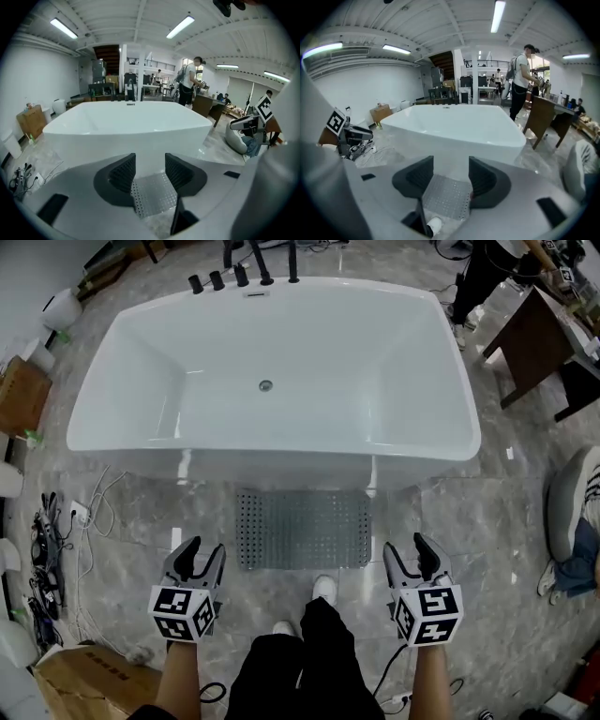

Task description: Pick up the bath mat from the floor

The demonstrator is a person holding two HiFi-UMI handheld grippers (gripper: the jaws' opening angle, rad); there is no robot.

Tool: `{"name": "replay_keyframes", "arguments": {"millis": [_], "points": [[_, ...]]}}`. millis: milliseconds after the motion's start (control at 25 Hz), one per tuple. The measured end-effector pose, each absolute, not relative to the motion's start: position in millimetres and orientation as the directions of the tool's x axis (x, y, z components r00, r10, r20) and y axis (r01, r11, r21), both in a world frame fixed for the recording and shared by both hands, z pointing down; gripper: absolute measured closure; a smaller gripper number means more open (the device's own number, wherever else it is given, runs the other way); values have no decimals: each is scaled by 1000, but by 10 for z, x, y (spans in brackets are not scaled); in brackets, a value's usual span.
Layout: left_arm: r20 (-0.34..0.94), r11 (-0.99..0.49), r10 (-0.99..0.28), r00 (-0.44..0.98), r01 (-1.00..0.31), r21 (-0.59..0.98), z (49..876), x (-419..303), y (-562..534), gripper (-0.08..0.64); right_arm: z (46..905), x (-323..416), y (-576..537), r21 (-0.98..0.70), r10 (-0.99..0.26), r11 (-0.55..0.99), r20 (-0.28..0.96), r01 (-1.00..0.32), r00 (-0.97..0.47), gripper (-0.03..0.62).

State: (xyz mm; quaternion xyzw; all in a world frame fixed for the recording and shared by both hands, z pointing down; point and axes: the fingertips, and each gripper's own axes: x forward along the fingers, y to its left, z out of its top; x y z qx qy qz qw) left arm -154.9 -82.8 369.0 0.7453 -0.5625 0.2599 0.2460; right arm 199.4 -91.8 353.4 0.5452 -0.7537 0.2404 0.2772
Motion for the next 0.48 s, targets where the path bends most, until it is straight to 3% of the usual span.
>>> {"name": "replay_keyframes", "arguments": {"millis": [480], "points": [[774, -180, -616, 145, -983, 41, 6588, -1970, -735, 324, 6587, 2075, -750, -107, -527, 253, 818, -962, -230, 311]]}}
